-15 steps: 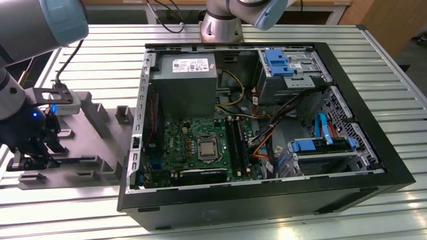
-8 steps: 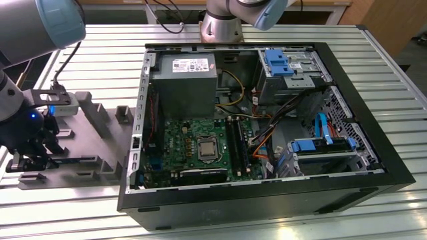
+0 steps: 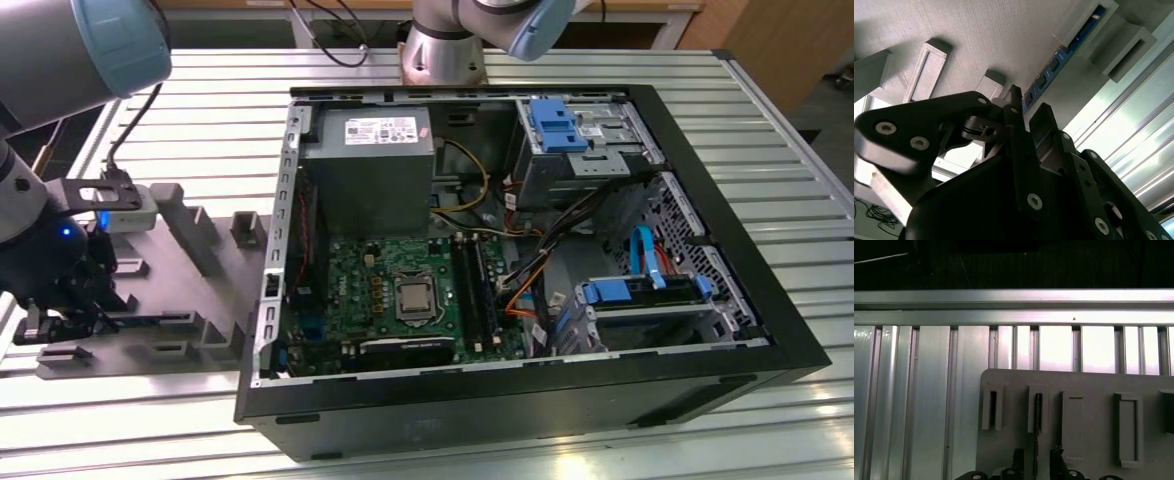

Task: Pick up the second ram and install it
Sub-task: 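Pick up the second ram and move it above second insertion slot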

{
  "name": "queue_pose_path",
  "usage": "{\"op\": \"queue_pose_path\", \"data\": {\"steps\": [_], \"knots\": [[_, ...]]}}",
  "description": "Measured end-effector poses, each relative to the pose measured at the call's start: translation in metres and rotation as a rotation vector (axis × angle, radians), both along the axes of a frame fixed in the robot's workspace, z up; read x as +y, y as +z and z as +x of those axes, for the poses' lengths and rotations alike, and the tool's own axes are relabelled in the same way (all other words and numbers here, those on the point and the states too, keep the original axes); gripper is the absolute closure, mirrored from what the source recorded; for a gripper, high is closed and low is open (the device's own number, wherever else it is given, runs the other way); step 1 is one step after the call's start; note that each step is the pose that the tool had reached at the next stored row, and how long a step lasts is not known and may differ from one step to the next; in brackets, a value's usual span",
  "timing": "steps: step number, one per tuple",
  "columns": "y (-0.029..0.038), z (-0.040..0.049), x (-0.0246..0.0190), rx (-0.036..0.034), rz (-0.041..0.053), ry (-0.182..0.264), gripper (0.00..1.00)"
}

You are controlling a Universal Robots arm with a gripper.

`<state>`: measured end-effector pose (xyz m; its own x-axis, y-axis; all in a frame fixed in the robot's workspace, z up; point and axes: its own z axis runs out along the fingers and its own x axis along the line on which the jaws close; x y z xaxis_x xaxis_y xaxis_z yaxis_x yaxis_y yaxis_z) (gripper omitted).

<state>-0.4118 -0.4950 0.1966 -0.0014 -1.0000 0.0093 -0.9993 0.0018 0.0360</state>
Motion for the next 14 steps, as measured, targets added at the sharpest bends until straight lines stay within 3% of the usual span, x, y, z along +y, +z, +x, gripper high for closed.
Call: {"op": "queue_pose_path", "data": {"steps": [1, 2, 14], "knots": [[0.0, 0.0, 0.0, 0.0, 0.0, 0.0, 0.6], [0.0, 0.0, 0.0, 0.0, -0.0001, 0.0, 0.67], [0.003, 0.0, 0.0, -0.0001, 0.0001, 0.0, 0.67]]}}
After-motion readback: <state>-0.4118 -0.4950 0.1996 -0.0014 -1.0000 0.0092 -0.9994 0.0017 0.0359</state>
